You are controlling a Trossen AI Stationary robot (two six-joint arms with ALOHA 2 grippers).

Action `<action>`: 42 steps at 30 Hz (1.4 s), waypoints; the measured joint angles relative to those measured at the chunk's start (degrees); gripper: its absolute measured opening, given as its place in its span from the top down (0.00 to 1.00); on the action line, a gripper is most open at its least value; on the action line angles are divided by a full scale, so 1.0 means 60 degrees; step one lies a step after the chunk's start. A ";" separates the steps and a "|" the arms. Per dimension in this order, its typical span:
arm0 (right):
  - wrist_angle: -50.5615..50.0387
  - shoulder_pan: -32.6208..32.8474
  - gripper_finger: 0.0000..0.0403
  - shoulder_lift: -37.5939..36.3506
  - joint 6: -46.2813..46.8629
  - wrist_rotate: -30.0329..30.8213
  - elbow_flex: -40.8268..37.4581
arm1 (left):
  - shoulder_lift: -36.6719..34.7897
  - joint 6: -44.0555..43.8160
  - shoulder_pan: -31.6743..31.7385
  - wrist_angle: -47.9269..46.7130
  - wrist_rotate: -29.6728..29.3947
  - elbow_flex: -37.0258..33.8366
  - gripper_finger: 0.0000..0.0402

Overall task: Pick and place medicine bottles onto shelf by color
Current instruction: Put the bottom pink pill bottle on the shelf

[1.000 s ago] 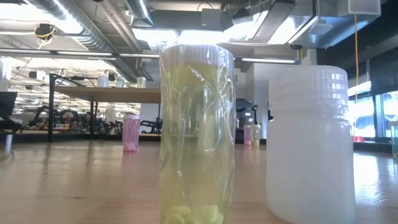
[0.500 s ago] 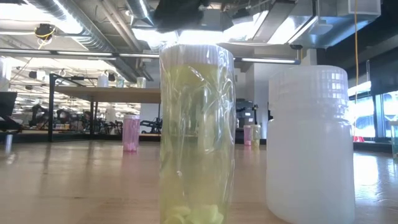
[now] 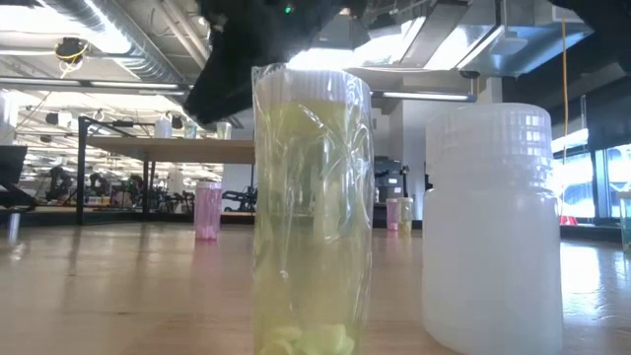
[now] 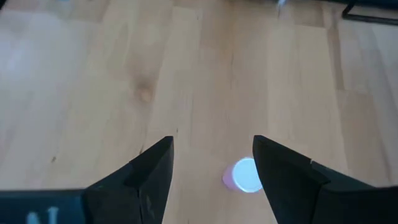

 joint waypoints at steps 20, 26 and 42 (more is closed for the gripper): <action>-0.0123 -0.0561 0.45 0.0555 0.0011 -0.0113 -0.0030 | 0.0000 0.0004 0.0007 -0.0292 -0.0178 0.0000 0.50; -0.0063 -0.0559 0.45 0.0693 0.0007 -0.0551 -0.0036 | 0.0004 0.0004 0.0007 -0.0414 -0.0193 0.0000 0.50; -0.0003 -0.0599 0.45 0.1076 -0.0035 -0.0487 -0.0047 | 0.0004 0.0004 0.0007 -0.0437 -0.0186 0.0000 0.50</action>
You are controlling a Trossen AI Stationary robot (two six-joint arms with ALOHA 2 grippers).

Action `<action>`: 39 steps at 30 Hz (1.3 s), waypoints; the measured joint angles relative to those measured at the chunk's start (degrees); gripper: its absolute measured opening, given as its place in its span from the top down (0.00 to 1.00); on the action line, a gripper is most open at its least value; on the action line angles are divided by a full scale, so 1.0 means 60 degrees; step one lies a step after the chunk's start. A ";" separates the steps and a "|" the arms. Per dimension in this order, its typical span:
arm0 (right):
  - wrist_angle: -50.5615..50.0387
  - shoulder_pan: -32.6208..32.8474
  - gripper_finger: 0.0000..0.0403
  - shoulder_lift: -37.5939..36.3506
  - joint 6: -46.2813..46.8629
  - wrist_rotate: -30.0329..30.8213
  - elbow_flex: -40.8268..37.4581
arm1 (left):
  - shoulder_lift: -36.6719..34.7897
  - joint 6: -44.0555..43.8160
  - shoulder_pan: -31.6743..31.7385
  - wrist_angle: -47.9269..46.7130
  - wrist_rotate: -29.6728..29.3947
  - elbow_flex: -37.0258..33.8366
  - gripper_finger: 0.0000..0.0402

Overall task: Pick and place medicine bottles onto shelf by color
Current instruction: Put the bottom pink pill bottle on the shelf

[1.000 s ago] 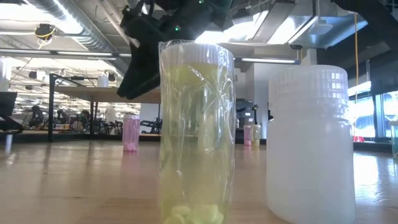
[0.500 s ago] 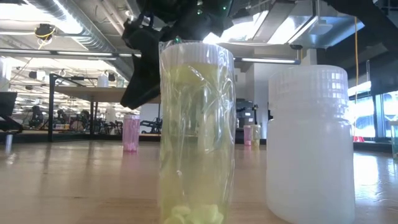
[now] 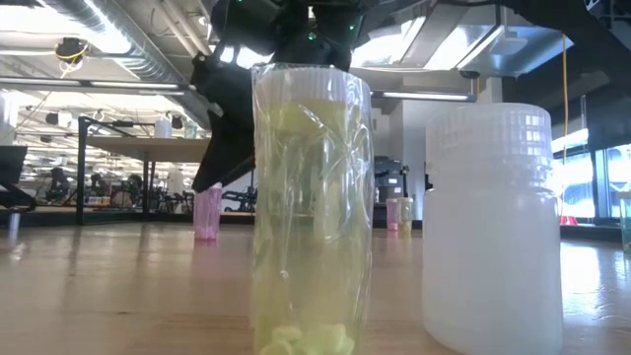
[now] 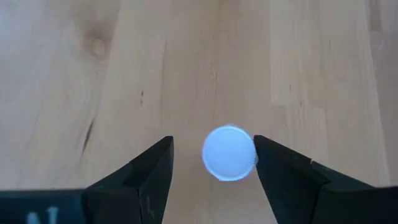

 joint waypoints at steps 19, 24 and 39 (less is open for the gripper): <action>0.0023 -0.0015 0.68 0.0000 0.0368 0.0033 0.0004 | 0.0000 0.0000 0.0000 0.0000 0.0047 0.0000 0.50; 0.0006 -0.0015 0.69 0.0000 0.0618 0.0033 0.0004 | 0.0000 0.0000 0.0000 0.0000 0.0047 0.0000 0.50; -0.2318 -0.0011 0.69 -0.0062 0.1786 0.0007 0.2018 | 0.0000 0.0000 -0.0001 0.0000 0.0079 0.0000 0.50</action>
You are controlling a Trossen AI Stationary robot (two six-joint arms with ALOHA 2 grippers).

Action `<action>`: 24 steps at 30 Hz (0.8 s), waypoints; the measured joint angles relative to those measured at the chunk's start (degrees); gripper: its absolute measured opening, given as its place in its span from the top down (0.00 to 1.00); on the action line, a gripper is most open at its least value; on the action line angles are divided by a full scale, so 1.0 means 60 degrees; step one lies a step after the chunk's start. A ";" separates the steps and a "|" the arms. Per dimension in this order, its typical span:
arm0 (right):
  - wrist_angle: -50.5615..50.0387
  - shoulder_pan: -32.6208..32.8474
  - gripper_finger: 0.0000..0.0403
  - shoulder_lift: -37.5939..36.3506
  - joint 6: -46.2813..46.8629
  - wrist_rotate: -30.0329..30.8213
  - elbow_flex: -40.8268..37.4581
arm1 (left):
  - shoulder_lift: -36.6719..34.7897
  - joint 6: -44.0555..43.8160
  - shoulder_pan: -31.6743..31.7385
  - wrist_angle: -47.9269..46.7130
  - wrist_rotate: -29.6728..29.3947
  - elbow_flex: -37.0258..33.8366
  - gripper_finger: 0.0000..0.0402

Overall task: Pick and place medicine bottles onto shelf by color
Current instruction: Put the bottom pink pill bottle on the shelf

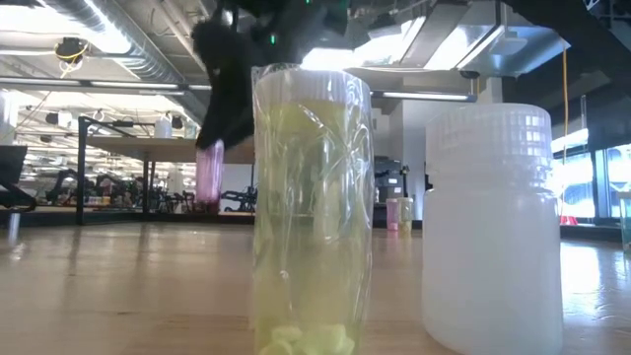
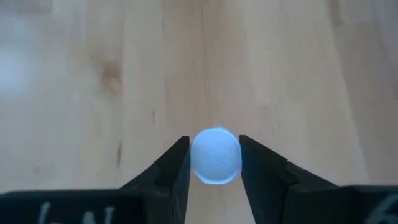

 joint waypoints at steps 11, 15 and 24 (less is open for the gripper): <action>-0.2089 -0.0211 0.69 -0.0395 0.0665 0.1262 0.2378 | 0.0000 0.0004 -0.0032 -0.0012 0.0010 0.0000 0.50; -0.2239 -0.0535 0.69 -0.0568 0.1000 0.1293 0.2572 | 0.0000 0.0007 -0.0028 -0.0051 0.0008 0.0000 0.50; -0.2014 -0.1536 0.69 -0.0973 0.0875 0.1645 0.2566 | -0.0001 0.0066 -0.0028 -0.0066 0.0004 0.0000 0.50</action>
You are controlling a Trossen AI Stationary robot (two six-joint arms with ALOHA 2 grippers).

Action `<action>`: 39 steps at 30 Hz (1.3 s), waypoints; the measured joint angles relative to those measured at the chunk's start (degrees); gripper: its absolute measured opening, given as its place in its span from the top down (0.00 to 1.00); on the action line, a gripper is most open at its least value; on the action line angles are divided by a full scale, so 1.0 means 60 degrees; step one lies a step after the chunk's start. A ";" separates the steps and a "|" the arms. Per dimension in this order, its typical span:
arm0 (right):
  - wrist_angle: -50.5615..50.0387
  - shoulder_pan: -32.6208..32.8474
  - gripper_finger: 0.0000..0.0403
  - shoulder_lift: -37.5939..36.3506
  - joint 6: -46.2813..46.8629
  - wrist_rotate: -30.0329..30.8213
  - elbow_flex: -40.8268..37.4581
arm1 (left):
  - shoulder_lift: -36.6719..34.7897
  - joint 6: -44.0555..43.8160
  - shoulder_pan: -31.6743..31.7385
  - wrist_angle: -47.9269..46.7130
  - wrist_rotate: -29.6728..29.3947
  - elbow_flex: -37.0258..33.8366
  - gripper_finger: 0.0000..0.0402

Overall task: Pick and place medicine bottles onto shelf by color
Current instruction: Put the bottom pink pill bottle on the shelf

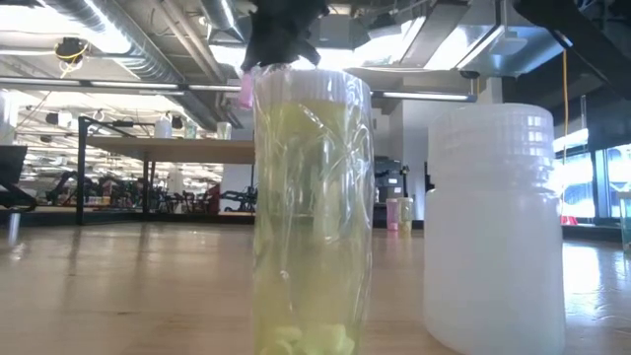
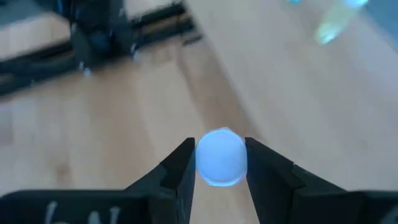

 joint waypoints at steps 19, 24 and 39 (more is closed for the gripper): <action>0.0274 -0.2452 0.69 0.0090 -0.0749 0.0511 -0.0056 | 0.0001 -0.0069 0.0447 -0.0660 -0.1390 0.0000 0.50; 0.0363 -0.2550 0.69 0.0118 -0.0886 -0.0111 -0.0060 | 0.0001 -0.0066 0.1211 -0.0992 -0.1463 0.0000 0.50; 0.0537 -0.2705 0.69 0.0495 -0.0885 -0.0020 -0.0060 | 0.0001 0.0003 0.2910 -0.1184 -0.1568 0.0000 0.50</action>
